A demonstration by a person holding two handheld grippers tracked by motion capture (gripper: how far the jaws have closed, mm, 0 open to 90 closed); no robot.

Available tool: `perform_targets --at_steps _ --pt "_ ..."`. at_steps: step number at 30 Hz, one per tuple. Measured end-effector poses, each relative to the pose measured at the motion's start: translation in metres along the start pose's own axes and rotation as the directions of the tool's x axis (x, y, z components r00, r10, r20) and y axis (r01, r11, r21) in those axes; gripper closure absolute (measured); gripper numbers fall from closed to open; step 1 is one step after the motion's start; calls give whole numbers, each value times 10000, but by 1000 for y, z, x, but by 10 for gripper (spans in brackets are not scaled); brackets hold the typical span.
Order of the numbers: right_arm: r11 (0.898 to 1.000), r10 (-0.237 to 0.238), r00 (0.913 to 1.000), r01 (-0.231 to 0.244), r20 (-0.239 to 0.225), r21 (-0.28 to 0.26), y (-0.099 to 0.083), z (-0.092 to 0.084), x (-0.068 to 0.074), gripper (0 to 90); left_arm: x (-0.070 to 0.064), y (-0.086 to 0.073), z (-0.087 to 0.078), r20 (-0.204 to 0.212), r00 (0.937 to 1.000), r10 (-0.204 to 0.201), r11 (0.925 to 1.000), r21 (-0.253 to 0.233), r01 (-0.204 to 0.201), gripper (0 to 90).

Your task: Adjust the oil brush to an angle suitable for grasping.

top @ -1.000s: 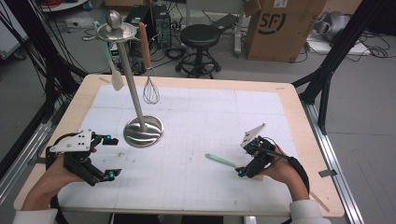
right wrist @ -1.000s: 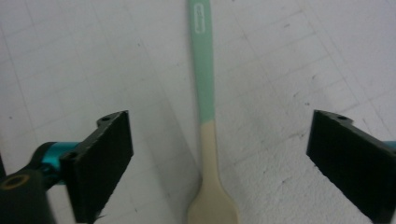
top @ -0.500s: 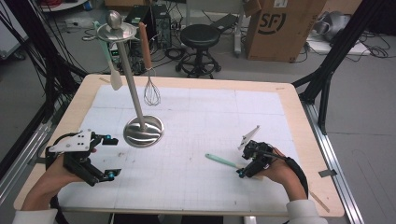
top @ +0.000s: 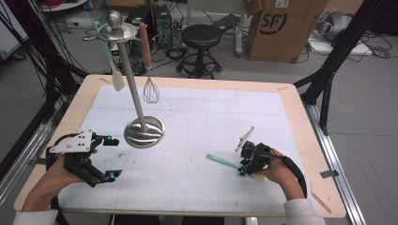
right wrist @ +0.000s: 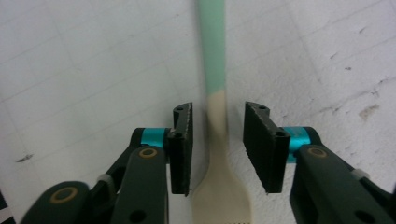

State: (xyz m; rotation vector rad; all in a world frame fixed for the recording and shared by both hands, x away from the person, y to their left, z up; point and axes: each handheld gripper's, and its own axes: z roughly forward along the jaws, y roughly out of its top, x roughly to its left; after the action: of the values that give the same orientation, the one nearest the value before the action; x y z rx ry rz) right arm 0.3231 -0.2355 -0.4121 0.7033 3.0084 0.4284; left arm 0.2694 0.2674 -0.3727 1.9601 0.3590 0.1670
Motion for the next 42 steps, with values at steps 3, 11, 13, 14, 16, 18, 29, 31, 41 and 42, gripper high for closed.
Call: perform_targets --at_steps 3,11,13,14,16,18,29,31,41,42 --pt "9998 3 9999 -5 119 186 2 0 0 694 0 0 0 11 10000 -10 10000 -41 10 17" --pt "9970 2 10000 -8 80 770 10 1 1 733 0 0 -1 7 10000 -21 10000 -62 22 17" --pt "9957 -79 9999 65 146 922 13 2 1 740 0 1 -1 22 10000 -1 10000 -71 2 17" --pt "9949 -66 10000 60 65 1011 14 2 1 750 0 1 -1 29 10000 -5 10000 -81 5 17" --pt "9928 -107 9999 97 81 1196 16 2 2 761 0 1 -1 22 10000 -14 9999 -102 15 17" --pt "9912 -110 9999 111 -15 1319 18 3 1 779 0 1 -1 33 10000 18 10000 -79 -17 17" --pt "9839 -542 9985 535 -6 1706 24 4 4 817 -1 0 -2 7 10000 -15 10000 -63 15 17" --pt "9849 -675 9977 662 29 1598 22 3 4 819 -1 -1 -2 12 10000 6 10000 -67 -6 17" --pt "9991 -406 9991 407 -113 78 21 -13 3 819 3 0 -2 -36 10000 -66 9999 -77 66 17" --pt "9987 -478 9989 479 14 -180 22 -17 4 819 3 0 -2 -36 10000 -70 10000 -66 70 17"
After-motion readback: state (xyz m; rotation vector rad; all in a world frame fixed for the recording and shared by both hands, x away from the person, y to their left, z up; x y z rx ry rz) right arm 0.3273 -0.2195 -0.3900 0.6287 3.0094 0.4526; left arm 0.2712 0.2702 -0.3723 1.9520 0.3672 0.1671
